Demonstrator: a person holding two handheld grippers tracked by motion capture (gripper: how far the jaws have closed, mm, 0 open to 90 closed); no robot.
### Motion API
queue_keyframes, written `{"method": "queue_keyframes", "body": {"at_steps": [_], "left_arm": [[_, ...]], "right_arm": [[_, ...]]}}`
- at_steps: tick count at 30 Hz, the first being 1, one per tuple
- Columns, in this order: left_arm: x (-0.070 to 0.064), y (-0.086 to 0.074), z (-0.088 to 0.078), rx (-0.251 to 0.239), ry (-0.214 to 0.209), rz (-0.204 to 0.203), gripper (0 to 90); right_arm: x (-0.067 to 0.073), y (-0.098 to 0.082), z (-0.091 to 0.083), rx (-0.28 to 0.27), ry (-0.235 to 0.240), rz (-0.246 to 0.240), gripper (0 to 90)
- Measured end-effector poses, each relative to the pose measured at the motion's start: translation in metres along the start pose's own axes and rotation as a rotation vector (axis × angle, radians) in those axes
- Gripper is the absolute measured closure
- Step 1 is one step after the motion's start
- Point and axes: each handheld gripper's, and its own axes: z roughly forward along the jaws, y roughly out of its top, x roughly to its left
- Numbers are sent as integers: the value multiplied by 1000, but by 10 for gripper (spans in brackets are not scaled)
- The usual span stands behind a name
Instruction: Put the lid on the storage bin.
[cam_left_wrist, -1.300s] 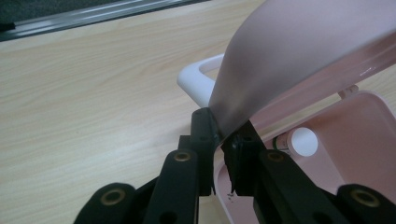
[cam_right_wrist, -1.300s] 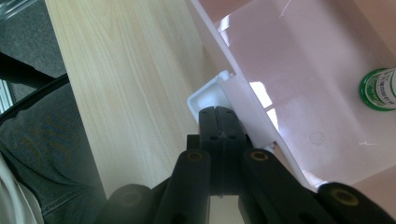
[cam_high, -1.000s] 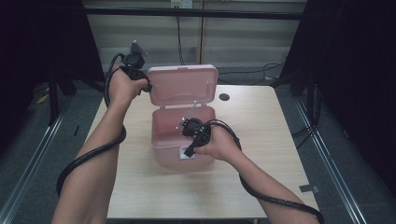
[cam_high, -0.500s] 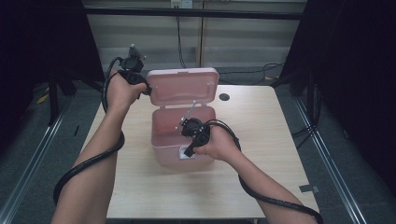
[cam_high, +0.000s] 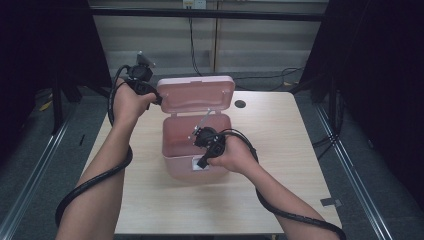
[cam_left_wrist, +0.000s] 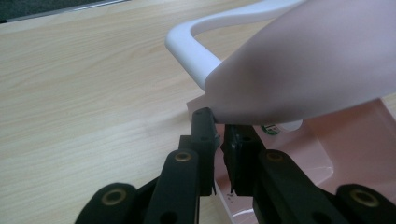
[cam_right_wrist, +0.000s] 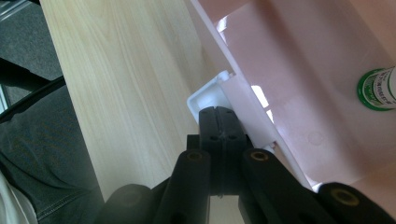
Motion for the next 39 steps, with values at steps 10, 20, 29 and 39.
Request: {"method": "queue_keyframes", "body": {"at_steps": [10, 20, 29, 39], "left_arm": [[3, -9, -1, -10, -22, -2, 841], [12, -12, -4, 12, -13, -6, 834], [36, 8, -24, -2, 6, -57, 841], [22, 36, -26, -26, -35, -21, 846]], "right_arm": [[0, -1, 0, -13, 3, 2, 900], [0, -2, 0, -18, 10, 19, 900], [-2, -3, 0, -24, 14, 5, 900], [-3, -3, 0, -22, 25, -2, 900]]}}
